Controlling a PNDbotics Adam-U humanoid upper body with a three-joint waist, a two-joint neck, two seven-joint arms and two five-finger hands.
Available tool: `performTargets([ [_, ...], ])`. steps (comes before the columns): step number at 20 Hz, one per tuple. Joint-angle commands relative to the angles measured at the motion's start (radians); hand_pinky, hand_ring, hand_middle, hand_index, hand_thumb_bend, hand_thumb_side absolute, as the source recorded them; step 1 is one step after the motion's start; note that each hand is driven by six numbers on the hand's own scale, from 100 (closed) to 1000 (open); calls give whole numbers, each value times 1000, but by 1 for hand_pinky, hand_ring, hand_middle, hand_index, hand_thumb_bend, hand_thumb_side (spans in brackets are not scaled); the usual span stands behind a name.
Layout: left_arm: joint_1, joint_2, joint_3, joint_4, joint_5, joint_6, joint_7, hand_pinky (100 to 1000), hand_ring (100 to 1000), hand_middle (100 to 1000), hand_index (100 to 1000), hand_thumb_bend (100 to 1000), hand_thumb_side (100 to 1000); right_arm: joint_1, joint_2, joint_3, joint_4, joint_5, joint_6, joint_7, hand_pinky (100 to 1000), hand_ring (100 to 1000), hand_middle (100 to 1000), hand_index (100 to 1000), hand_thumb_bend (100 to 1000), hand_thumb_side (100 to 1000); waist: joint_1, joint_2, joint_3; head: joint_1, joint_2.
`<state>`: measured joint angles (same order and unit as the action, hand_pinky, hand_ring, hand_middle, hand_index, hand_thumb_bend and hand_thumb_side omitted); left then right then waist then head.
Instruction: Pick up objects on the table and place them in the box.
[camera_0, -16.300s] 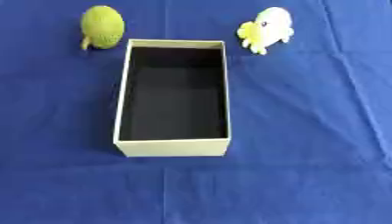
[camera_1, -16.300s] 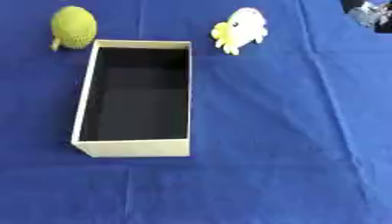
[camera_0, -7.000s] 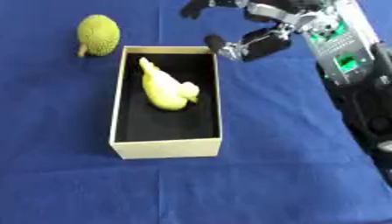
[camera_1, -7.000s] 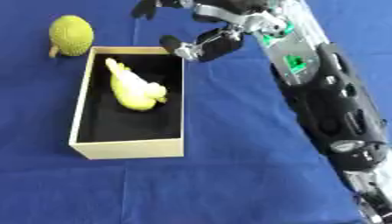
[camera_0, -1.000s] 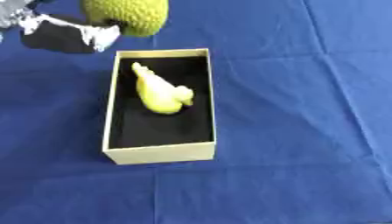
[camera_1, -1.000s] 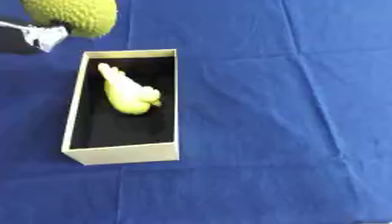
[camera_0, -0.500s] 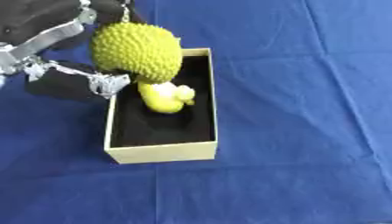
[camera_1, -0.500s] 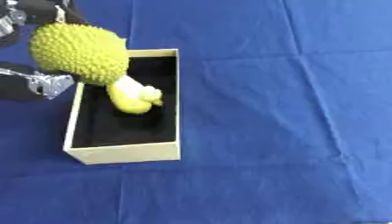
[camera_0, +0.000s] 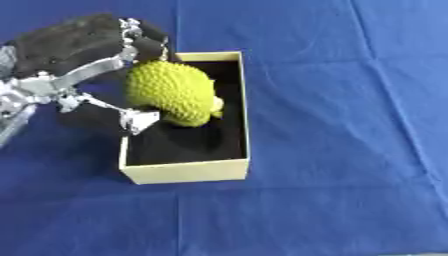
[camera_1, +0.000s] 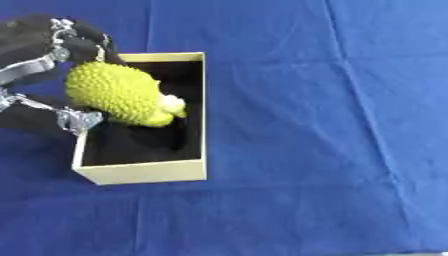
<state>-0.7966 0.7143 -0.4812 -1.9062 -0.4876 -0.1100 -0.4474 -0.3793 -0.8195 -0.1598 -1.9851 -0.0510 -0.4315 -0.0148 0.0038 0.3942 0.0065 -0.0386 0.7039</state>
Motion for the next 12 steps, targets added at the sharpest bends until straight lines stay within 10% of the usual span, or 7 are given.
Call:
performTargets([
  [1,-26,-8,-6,20,-34,-32,-19,657,624,620,781,100,152,-5,-18,-14,-15,-9,2,4,877,815,569,774,100,422,-2,-21,-2,3,1],
  [7,-57,-47,-31,64,-134,-128,-122,794,803,791,904,115,348,0,-13,-15,-15,-12,3,9,877,816,567,772,100,438,-2,-23,0,4,0],
  [12,-50,-55,-10,81,-222,-146,-178,901,892,870,960,372,596,5,-12,-19,-15,-14,3,10,878,816,567,772,100,443,-1,-24,0,2,-4],
])
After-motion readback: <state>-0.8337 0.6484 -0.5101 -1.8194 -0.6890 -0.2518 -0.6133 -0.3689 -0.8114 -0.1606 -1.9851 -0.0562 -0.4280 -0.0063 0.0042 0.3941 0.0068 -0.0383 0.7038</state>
